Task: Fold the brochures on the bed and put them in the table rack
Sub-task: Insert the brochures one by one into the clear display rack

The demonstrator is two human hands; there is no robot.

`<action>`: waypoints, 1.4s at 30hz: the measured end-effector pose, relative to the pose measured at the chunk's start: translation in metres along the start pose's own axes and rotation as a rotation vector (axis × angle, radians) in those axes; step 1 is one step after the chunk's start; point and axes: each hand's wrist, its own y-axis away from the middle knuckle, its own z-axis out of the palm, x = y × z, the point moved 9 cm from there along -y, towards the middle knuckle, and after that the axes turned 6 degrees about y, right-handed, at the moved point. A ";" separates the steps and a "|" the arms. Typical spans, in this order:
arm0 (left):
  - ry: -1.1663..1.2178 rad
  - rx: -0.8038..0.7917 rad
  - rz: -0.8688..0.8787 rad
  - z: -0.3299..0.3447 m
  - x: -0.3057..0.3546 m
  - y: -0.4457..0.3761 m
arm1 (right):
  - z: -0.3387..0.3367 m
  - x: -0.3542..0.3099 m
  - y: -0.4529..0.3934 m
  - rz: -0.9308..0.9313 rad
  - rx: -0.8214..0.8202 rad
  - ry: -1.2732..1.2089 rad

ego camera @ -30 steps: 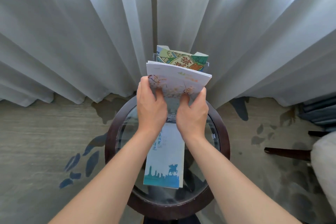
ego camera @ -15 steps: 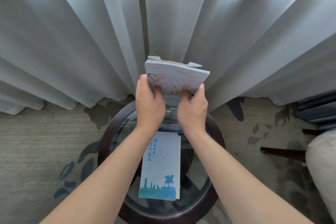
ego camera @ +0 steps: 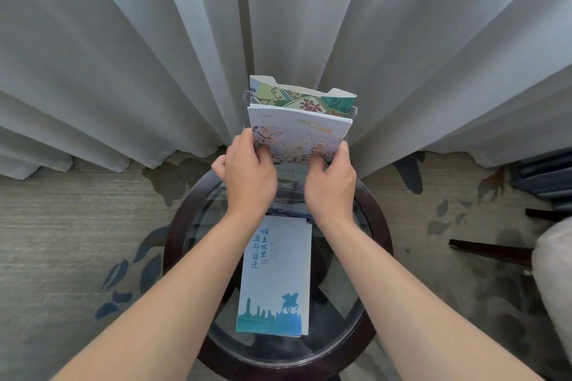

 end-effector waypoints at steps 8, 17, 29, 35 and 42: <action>0.001 -0.037 -0.040 0.006 -0.010 0.004 | -0.003 0.001 0.000 -0.007 0.004 0.006; 0.040 -0.051 -0.116 0.009 -0.013 0.026 | -0.013 0.000 0.015 -0.002 0.132 -0.086; -0.170 -0.074 -0.093 0.013 -0.002 0.024 | -0.015 -0.006 0.026 0.017 0.131 -0.078; -0.185 -0.139 -0.099 0.017 -0.003 0.026 | -0.013 -0.001 0.036 0.015 0.126 -0.042; -0.153 -0.171 -0.131 0.020 -0.002 0.028 | -0.010 0.001 0.034 0.022 0.066 -0.064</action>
